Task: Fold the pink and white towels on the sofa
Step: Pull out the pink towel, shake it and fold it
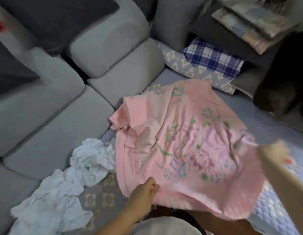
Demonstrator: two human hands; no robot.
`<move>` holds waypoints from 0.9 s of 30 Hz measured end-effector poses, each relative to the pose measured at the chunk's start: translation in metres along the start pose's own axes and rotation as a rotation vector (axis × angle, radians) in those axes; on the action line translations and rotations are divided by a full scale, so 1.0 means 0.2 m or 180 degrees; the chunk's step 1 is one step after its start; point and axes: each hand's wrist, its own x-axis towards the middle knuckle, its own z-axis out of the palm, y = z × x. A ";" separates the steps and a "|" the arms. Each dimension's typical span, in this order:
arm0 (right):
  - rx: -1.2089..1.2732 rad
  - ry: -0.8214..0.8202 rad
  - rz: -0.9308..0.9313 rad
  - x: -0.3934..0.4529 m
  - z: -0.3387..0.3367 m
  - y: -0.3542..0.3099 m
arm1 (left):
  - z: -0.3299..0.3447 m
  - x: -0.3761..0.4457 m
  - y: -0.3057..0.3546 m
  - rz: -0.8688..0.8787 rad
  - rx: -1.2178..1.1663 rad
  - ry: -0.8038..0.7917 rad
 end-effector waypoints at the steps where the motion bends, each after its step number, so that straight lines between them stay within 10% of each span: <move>1: -0.0062 -0.0813 -0.0801 -0.20 0.02 -0.03 | 0.02 -0.02 0.06 0.0165 -0.0035 -0.0010; 5: -0.0360 -0.4495 -0.2297 -1.06 0.19 -0.01 | -0.01 -0.05 0.30 0.0713 -0.0225 0.0229; 9: 0.0081 -0.3255 -0.2413 -1.33 0.23 0.02 | -0.08 -0.06 0.38 0.1352 -0.0597 0.0343; 19: 0.0991 -0.2195 -0.1877 -1.35 -0.26 -0.01 | -0.18 0.29 -0.19 0.1374 -0.0696 -0.0398; 27: 0.1831 -0.1224 -0.1894 -1.49 -0.39 -0.04 | -0.26 0.29 -0.09 0.2855 0.0035 0.0656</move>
